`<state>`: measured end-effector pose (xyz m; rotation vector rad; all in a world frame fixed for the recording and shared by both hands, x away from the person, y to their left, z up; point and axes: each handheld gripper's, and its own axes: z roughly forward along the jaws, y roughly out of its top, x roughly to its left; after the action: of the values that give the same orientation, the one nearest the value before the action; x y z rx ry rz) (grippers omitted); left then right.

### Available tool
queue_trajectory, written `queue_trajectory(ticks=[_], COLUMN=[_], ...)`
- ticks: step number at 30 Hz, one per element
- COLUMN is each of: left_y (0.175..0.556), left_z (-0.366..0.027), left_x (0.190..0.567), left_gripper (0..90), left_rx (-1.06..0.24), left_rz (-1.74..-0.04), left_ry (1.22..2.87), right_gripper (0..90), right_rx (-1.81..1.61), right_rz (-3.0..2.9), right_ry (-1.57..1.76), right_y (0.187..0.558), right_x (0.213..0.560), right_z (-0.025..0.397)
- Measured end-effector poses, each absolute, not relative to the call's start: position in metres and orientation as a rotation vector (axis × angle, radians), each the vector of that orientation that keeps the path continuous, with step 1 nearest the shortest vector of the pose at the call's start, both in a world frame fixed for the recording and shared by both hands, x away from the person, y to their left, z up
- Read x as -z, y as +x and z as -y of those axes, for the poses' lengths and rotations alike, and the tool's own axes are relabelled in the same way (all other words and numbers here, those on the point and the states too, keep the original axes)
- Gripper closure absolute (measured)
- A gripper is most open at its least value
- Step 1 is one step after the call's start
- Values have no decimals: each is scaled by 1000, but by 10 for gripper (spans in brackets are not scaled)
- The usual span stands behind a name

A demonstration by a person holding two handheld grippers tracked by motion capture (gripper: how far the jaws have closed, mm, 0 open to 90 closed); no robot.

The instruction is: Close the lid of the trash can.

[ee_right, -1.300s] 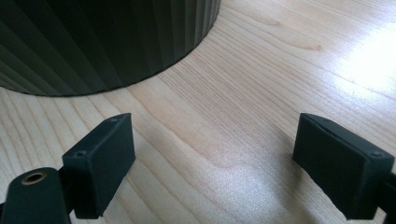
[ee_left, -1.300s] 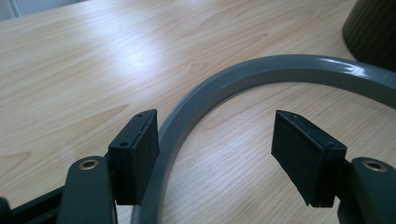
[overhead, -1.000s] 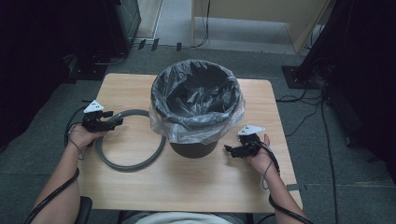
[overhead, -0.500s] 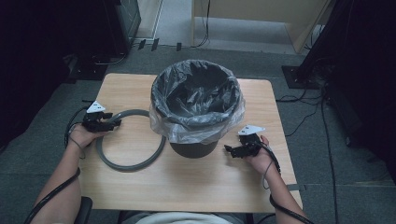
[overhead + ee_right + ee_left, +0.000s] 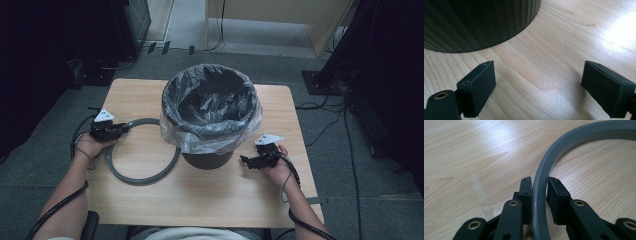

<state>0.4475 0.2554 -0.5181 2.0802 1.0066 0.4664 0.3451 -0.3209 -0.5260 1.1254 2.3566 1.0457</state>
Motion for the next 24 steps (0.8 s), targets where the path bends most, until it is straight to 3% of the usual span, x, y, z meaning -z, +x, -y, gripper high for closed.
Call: queue_trajectory(ticks=[8, 24], left_y=[443, 439], left_z=[-270, -287], left_x=[516, 510], left_gripper=[782, 789], left_rx=[-420, -309], left_rz=[-1075, -1242], left_ry=[2046, 1936], right_gripper=[115, 93], right_rx=[-1046, -1041], right_rz=[-2356, -2362], right_ry=[1126, 1128], right_y=[345, 346], right_x=[526, 526], right_z=[321, 320])
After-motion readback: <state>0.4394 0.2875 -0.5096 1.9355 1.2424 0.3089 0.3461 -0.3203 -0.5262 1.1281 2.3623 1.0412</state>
